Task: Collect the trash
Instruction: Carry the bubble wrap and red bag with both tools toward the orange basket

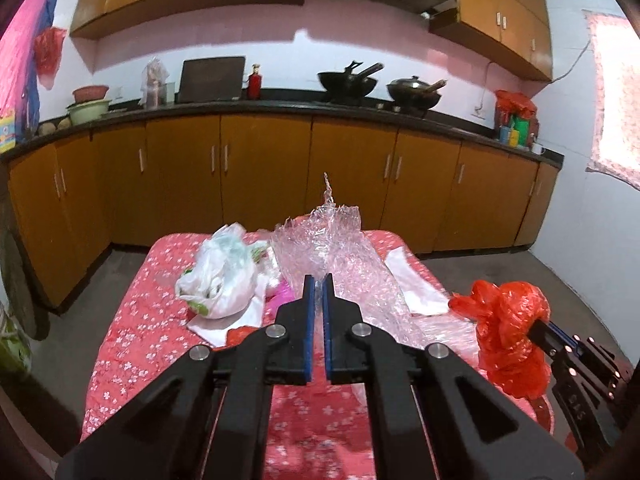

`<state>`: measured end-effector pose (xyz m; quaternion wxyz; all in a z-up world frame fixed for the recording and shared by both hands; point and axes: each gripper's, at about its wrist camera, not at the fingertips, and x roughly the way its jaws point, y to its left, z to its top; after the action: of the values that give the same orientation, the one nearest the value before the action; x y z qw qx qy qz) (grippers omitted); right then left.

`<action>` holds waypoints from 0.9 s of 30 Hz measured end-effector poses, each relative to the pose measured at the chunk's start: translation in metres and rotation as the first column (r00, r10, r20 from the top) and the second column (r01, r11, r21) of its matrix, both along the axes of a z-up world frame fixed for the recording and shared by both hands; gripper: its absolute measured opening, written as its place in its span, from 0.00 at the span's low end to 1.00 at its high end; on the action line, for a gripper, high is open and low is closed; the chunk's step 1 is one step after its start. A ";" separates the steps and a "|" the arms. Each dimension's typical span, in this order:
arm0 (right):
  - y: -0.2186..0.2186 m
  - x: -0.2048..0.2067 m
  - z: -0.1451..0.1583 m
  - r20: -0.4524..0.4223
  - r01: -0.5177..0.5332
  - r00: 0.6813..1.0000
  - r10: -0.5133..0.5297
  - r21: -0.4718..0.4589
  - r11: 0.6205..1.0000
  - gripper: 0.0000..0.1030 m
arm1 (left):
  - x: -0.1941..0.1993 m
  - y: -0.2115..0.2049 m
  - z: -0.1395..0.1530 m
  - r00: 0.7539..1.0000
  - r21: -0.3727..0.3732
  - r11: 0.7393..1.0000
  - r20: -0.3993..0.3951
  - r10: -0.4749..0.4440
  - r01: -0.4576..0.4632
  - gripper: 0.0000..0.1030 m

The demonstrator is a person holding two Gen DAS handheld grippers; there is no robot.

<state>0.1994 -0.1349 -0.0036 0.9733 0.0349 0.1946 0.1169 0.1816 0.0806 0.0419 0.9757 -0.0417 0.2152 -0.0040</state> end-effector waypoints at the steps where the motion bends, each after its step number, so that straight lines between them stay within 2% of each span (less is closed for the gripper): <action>1: -0.006 -0.001 0.002 0.006 0.012 1.000 -0.012 0.003 1.000 0.06 | -0.002 -0.005 0.003 1.000 0.003 1.000 0.007 -0.007 0.007 0.03; 10: -0.065 -0.012 0.008 0.032 0.130 0.991 -0.130 0.003 0.991 0.06 | -0.009 -0.056 0.010 0.992 0.005 0.993 0.029 -0.121 0.121 0.03; 16: -0.125 -0.024 0.000 0.023 0.247 0.969 -0.247 -0.015 0.969 0.06 | -0.011 -0.107 0.005 0.971 -0.013 0.971 0.028 -0.237 0.237 0.03; 23: -0.191 -0.044 -0.028 -0.031 0.363 0.930 -0.365 -0.050 0.930 0.06 | -0.012 -0.183 -0.029 0.929 -0.039 0.929 -0.034 -0.369 0.367 0.03; 27: -0.226 -0.055 -0.056 -0.096 0.418 0.902 -0.422 -0.059 0.906 0.06 | -0.013 -0.217 -0.052 0.907 -0.020 0.910 -0.075 -0.414 0.414 0.03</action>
<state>0.1439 -0.3613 -0.0595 0.9643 0.0644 0.2360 -0.1012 0.1691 -0.1367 -0.0101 0.9435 0.0031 0.2568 -0.2094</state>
